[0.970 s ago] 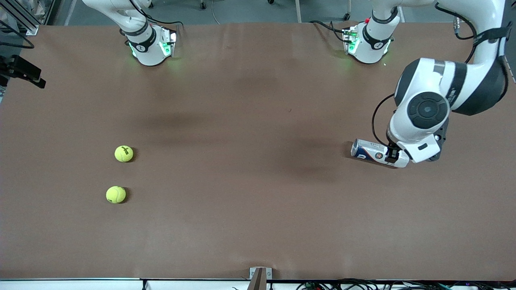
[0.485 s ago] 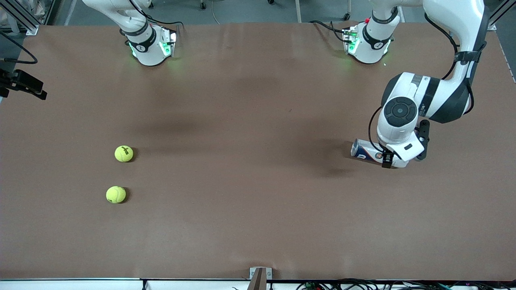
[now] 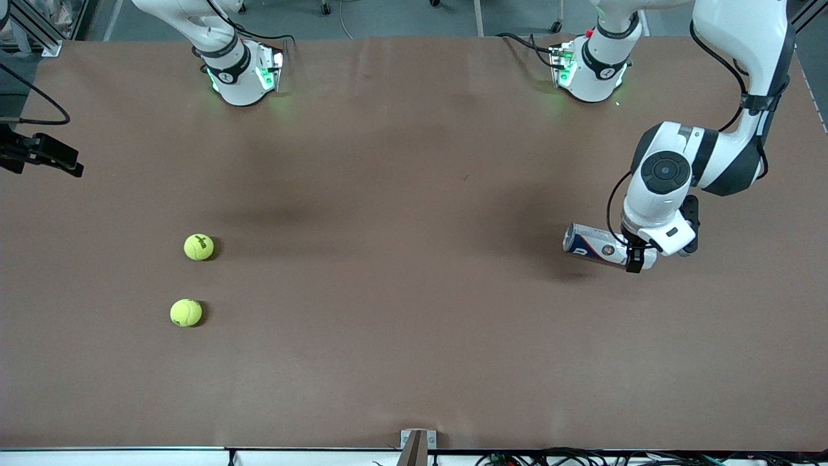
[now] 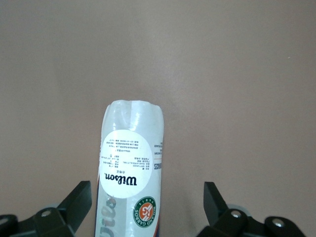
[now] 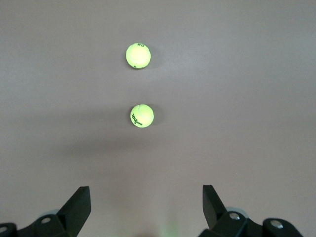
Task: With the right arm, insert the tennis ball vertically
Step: 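Grasp the can with the left gripper while the right gripper reaches out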
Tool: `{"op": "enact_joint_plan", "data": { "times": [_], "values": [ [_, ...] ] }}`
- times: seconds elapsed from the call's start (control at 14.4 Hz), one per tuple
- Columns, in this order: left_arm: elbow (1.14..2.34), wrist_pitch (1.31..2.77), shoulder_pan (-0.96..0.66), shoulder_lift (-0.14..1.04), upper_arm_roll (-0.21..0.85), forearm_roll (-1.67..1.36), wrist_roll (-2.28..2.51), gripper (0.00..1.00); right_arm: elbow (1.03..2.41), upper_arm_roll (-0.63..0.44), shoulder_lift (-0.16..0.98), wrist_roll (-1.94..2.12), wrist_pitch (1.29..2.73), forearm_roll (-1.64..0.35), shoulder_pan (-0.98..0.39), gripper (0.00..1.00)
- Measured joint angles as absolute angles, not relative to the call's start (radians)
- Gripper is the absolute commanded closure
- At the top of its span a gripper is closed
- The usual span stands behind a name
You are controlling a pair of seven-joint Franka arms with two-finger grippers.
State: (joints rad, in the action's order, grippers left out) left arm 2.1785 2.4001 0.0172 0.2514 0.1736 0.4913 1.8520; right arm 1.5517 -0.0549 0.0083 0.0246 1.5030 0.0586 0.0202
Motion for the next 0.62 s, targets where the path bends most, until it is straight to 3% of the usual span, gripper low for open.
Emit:
{"op": "enact_joint_plan", "data": {
  "times": [0.28,0.62],
  "values": [
    [2.208,2.453,0.025,0.272,0.174,0.575,1.925,0.00,1.552,-0.056,0.042,0.025,1.548,0.059,0.033,0.00],
    [2.236,2.490,0.050,0.296,0.174,0.643,1.961,0.00,1.553,-0.058,0.166,0.025,1.659,0.059,0.049,0.00]
  ]
}}
